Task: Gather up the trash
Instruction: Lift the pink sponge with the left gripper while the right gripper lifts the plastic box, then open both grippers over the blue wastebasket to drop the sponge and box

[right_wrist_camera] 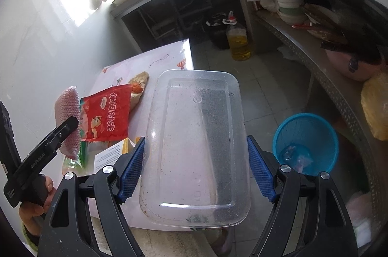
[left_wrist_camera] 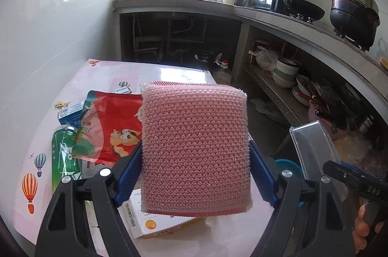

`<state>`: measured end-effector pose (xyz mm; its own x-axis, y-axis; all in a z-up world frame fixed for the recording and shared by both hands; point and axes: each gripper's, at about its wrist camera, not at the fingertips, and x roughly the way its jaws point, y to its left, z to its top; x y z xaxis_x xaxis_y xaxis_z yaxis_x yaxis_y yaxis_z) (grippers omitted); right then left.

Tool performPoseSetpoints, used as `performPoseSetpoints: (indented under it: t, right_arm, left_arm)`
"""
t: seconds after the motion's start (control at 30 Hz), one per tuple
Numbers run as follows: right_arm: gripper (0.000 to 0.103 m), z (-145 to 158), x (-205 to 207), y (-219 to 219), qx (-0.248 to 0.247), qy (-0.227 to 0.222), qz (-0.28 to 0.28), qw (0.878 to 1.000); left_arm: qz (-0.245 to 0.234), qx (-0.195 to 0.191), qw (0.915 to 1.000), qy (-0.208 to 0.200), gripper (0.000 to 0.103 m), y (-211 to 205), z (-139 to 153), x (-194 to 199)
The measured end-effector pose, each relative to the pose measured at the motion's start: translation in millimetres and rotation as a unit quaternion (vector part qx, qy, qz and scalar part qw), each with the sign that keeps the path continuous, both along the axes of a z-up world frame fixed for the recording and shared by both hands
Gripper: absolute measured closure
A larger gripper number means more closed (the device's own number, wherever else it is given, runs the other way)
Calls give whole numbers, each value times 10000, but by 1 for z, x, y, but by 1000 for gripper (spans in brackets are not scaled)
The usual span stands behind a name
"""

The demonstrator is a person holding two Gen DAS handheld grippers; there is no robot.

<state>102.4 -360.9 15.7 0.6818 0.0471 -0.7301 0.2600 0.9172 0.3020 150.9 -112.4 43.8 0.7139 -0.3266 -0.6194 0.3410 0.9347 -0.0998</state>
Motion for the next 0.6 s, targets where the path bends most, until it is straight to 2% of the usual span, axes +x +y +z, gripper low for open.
performPoseSetpoints:
  t: [0.17,0.3,0.4,0.43,0.57,0.6]
  right_arm:
    - [28,-7,-28,-51,173,5,-651,9977]
    - [28,-23,-62,-106,400,116,-1429,9889]
    - [28,-51,-89,-152,864,305,-2092,9736]
    - [28,-60,-96,-164,1021,354,-2246,9684]
    - [28,-106,-112,-197,1645,521,-2785,9448]
    - [28,-117,-112,-202,1760,571,-2840,9408]
  left_arm:
    - [-703,10,9973,230,24,-51,1,3]
    - [-1451,-34,9871,669,24,-108,-6,8]
    - [-2075,-70,9692,1322,24,-161,-22,18]
    - [-2248,1,9605,1638,24,-183,-32,22]
    - [-2663,342,9371,2231,24,-248,-68,27]
    - [-2766,435,9285,2438,24,-266,-81,29]
